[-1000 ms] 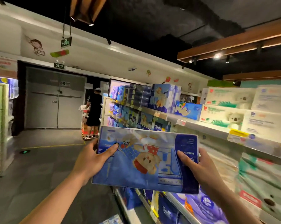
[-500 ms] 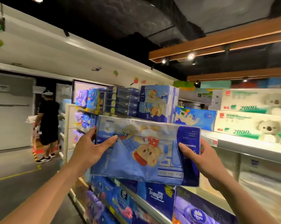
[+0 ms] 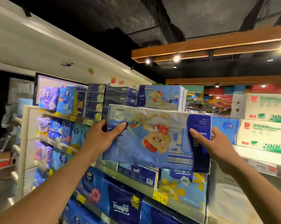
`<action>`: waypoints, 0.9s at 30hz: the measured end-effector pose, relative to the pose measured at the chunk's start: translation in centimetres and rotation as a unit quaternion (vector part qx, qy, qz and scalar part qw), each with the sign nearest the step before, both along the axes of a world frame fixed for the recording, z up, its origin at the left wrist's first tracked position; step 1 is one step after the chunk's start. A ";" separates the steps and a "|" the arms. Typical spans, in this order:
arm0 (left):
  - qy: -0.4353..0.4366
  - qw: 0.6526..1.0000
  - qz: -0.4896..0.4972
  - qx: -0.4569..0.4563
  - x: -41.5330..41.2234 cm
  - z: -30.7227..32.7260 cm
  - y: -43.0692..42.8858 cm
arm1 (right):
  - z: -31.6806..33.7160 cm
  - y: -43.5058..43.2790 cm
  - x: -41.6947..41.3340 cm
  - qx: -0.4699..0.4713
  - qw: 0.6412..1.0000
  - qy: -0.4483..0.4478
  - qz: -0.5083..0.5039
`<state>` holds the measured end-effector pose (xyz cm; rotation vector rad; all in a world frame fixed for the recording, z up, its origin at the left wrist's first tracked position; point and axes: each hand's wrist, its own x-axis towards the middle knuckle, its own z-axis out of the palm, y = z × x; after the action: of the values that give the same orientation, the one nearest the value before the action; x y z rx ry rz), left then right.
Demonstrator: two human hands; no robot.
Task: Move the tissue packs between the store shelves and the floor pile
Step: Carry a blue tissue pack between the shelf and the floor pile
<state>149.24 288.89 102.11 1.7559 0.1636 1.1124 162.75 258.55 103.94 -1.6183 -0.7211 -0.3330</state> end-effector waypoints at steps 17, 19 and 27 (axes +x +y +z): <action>-0.020 0.971 -0.221 0.088 27.7 8.4 16.2 | 5.7 12.8 14.8 0.040 0.976 -0.058 -0.205; -0.013 0.970 -0.229 0.085 30.7 8.4 16.5 | 5.9 13.3 17.2 0.042 0.972 -0.060 -0.222; 0.045 0.979 -0.168 0.103 39.5 4.7 18.1 | 2.3 15.1 25.6 0.024 0.967 -0.014 -0.252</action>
<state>188.70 306.96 106.81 1.9325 -0.1959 0.8264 188.31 273.65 106.28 -1.7394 -0.3069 -0.7336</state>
